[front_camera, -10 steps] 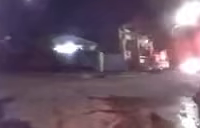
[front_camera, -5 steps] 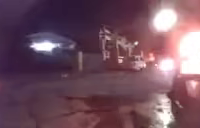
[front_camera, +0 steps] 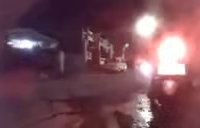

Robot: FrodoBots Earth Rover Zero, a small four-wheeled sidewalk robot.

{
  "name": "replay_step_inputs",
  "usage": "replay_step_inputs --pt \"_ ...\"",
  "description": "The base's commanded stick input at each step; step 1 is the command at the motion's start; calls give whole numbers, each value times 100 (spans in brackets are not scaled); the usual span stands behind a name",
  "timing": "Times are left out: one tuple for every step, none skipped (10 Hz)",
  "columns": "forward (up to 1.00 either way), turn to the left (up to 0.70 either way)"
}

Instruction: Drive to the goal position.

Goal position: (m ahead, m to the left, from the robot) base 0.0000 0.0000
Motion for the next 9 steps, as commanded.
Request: replay_step_inputs --pt "0 -85" --pt "0 -85" --pt "0 -85" --pt "0 -85" --pt "0 -75" --pt "0 -21" --pt "0 0" --pt "0 0" --pt "0 0"
